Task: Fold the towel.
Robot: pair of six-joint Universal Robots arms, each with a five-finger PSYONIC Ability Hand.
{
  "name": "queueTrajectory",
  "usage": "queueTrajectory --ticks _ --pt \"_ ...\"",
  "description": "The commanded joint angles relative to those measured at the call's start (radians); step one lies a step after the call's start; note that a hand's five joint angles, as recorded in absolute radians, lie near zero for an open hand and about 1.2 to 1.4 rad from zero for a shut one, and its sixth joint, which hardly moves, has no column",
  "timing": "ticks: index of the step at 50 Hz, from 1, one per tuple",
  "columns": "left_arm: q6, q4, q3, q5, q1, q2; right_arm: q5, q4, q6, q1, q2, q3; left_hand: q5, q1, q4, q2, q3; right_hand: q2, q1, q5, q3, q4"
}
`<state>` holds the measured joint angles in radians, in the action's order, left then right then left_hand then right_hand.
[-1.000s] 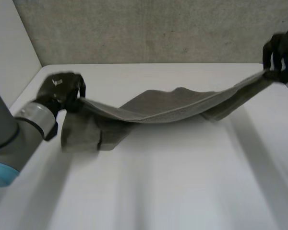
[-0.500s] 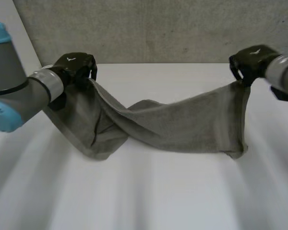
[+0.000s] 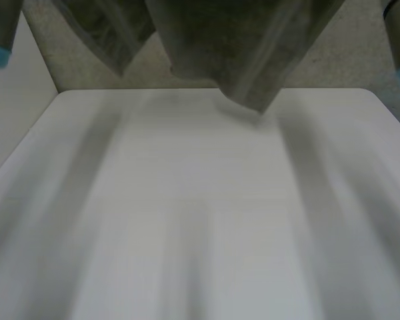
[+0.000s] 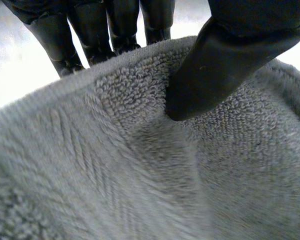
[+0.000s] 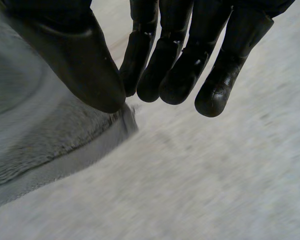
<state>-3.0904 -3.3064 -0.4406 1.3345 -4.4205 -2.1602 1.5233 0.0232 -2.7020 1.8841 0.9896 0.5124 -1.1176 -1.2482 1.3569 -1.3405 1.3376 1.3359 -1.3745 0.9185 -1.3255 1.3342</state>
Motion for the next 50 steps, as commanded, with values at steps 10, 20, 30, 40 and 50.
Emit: queueTrajectory --ticks 10,20,30,40,50 --pt "-0.152 -0.007 -0.796 -0.089 -0.05 0.019 -0.186 0.011 0.014 -0.016 0.133 0.717 -0.104 -0.148 0.039 -0.056 0.059 0.06 -0.022 0.303 -0.071 0.062" --pt "-0.448 -0.088 -1.034 -0.118 -0.043 -0.064 -0.19 -0.131 0.004 -0.049 0.176 1.008 -0.104 -0.148 0.039 -0.056 0.059 0.06 -0.022 0.303 -0.071 0.062" --pt "-0.406 -0.099 -1.031 -0.115 -0.05 -0.037 -0.189 -0.2 -0.004 -0.045 0.165 1.086 -0.06 -0.104 -0.004 -0.012 0.015 -0.737 0.776 -0.494 0.727 -0.735" --pt "-0.292 -0.084 -1.047 -0.118 -0.019 0.148 -0.167 -0.198 -0.007 -0.02 0.11 0.997 -0.084 -0.128 0.019 -0.036 0.039 -1.161 1.2 -0.918 1.151 -1.16" --pt "-0.105 0.051 -0.997 -0.126 0.05 0.35 -0.178 -0.198 -0.175 0.003 0.012 0.887 -0.104 -0.148 0.039 -0.056 0.059 -1.161 1.2 -0.918 1.151 -1.16"
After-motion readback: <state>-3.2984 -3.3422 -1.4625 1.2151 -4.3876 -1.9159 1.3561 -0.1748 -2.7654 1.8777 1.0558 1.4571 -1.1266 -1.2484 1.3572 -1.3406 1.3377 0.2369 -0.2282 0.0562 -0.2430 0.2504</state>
